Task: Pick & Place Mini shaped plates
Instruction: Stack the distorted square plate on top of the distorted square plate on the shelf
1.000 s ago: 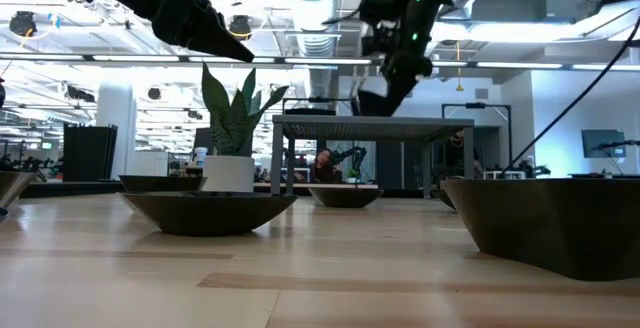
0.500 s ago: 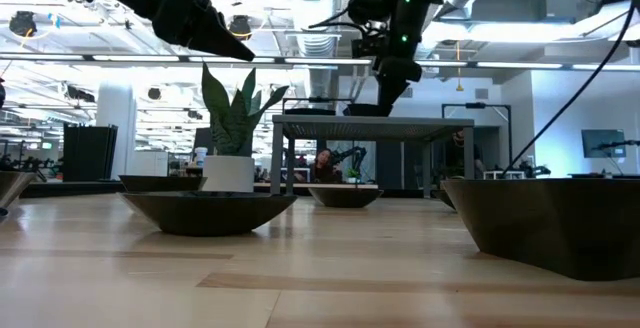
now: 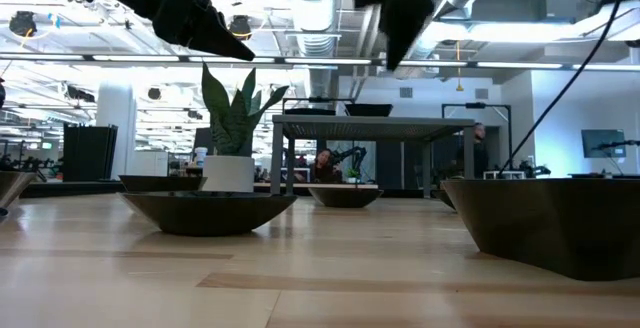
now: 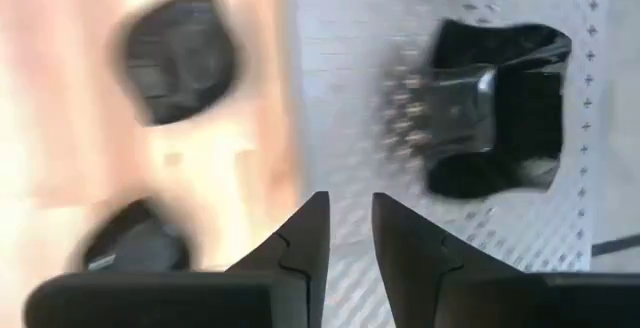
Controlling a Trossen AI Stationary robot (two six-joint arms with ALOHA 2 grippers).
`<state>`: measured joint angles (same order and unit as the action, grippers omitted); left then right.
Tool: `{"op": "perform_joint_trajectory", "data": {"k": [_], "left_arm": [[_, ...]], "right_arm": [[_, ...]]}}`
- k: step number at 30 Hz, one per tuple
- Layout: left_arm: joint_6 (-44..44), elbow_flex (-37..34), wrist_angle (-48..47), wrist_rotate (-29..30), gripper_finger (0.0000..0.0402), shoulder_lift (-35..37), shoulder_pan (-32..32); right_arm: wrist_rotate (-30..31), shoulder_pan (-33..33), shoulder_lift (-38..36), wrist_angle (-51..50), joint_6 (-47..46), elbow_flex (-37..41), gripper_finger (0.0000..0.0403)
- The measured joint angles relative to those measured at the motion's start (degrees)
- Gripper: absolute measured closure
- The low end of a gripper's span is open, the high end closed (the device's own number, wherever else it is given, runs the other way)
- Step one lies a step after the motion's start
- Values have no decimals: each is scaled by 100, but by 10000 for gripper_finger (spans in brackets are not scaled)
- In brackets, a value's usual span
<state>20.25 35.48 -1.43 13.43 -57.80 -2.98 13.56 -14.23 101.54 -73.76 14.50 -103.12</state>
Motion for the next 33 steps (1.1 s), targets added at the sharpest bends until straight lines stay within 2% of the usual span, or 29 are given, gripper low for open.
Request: {"op": "perform_joint_trajectory", "data": {"k": [4,8,13,15,19,21,25,29,33], "left_arm": [[0,0,2,0,325,0,0],[-2,0,8,0,325,0,0],[-47,0,24,0,325,0,0],[-146,0,26,-2,325,0,0],[-170,0,26,-1,325,0,0],[-170,0,31,0,325,0,0],[-170,0,56,0,325,0,0],[-170,0,84,-2,325,0,0],[-170,0,147,0,325,-2,0]], "right_arm": [[-6,646,-390,-708,-617,-543,331],[-1,1200,-1149,-787,-1590,-336,331],[-17,1897,-2154,-644,-2949,1108,331],[-84,2194,-2477,-575,-3845,1816,331],[-701,2810,-2920,-379,-5950,3125,331],[-1223,3091,-2958,-313,-6903,3632,331],[-2223,3535,-2841,-254,-8093,4320,331],[-2500,3872,-2594,280,-8636,4701,331],[-2449,4037,-2193,895,-8458,4735,331]]}}
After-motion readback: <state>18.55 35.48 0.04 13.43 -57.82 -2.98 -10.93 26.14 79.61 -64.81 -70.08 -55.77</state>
